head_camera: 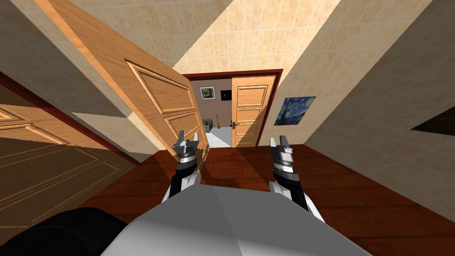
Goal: Pull the door open
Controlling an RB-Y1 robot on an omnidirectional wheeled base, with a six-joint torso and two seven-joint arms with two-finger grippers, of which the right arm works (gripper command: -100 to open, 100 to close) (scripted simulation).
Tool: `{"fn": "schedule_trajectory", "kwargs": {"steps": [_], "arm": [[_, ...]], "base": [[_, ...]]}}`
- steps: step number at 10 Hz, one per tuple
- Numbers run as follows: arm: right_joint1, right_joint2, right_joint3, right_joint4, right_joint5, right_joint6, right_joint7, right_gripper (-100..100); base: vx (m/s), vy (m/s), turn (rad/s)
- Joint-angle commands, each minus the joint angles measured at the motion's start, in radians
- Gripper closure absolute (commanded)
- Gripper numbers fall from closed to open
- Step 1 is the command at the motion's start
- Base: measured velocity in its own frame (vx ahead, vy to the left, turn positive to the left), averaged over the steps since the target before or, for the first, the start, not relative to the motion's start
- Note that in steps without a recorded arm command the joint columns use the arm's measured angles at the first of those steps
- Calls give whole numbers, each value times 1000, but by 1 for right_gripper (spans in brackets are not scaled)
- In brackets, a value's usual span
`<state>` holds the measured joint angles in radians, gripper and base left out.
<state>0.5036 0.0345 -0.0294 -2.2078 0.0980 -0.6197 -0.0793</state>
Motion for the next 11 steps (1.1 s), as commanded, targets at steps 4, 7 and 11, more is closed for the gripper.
{"fn": "schedule_trajectory", "kwargs": {"steps": [4, 7, 11], "arm": [[-50, -31, -3, 88, -41, 7, 18, -100], [-85, -49, -5, 149, -69, 12, 30, -100], [-141, -78, -8, 247, -115, 20, 50, -100]], "base": [[72, -2, 64], [70, 11, 63], [82, -6, 66]]}}
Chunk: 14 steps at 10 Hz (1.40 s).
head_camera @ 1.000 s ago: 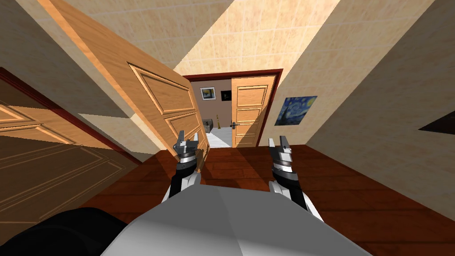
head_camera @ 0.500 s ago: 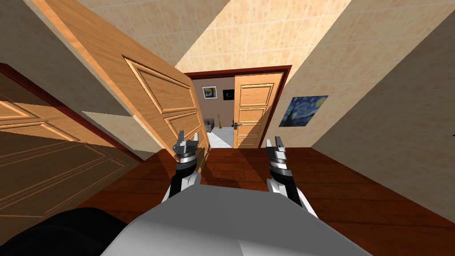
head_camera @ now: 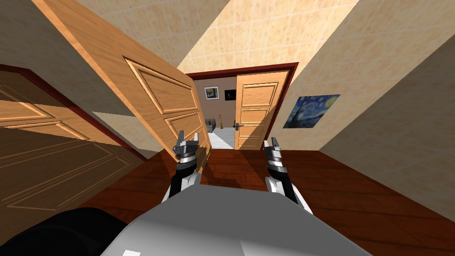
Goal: Pull the door open
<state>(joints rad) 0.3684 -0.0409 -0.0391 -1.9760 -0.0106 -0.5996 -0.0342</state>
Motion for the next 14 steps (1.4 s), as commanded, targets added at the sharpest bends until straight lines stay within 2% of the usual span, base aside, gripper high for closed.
{"fn": "schedule_trajectory", "kwargs": {"steps": [1, 11, 12, 14], "arm": [[-22, -10, 1, 43, -19, 3, 11, -100], [-206, -91, -8, 357, -168, 29, 76, -100], [-206, -91, -8, 363, -168, 29, 76, -100], [-246, -108, -11, 433, -201, 35, 90, -100]], "base": [[86, 0, 86], [97, -7, 95], [61, -8, 32], [59, -8, 88]]}}
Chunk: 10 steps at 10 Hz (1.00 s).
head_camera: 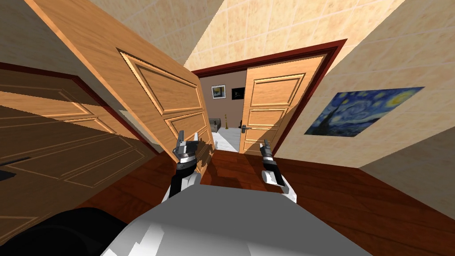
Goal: Pull the door open
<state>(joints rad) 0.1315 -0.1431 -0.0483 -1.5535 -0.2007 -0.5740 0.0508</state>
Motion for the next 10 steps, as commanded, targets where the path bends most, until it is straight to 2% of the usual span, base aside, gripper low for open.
{"fn": "schedule_trajectory", "kwargs": {"steps": [1, 7, 8, 10], "arm": [[-29, -14, -3, 46, -27, 12, 13, -100], [-152, -64, -9, 256, -127, 30, 56, -100], [-152, -64, -9, 260, -127, 30, 56, -100], [-192, -79, -11, 329, -159, 36, 70, -100]], "base": [[84, -12, 108], [100, -20, 107], [65, -16, 24], [66, -14, 77]]}}
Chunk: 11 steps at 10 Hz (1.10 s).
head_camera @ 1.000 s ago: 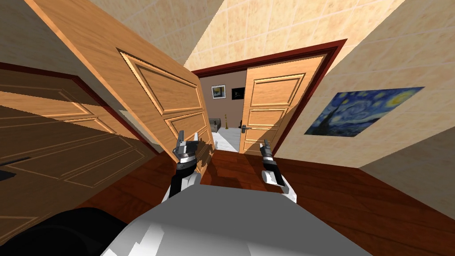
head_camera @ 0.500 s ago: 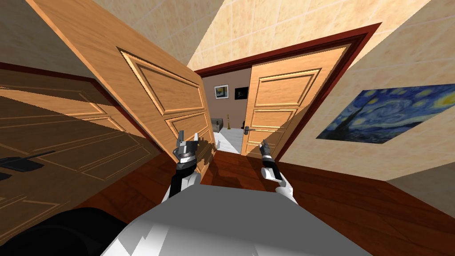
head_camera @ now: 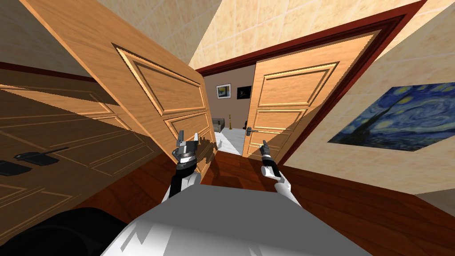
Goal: Pull the door open
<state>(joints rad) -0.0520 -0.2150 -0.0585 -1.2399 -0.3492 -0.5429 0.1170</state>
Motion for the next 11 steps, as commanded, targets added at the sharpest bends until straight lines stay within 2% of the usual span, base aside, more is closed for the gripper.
{"fn": "schedule_trajectory", "kwargs": {"steps": [1, 2, 3, 5, 6, 9, 10, 11], "arm": [[-28, -15, -2, 50, -27, 8, 11, -100], [-48, -23, -3, 78, -43, 10, 18, -100], [-48, -23, -3, 85, -43, 10, 18, -100], [-85, -37, -5, 150, -73, 16, 31, -100], [-85, -37, -5, 150, -73, 16, 31, -100], [-138, -58, -8, 239, -117, 23, 50, -100], [-138, -58, -8, 243, -117, 23, 50, -100], [-155, -64, -9, 273, -130, 26, 56, -100]], "base": [[86, -16, 109], [96, -27, 95], [67, -28, 41], [63, -20, 86], [58, -15, 35], [71, -26, 78], [66, -16, 36], [58, -10, 49]]}}
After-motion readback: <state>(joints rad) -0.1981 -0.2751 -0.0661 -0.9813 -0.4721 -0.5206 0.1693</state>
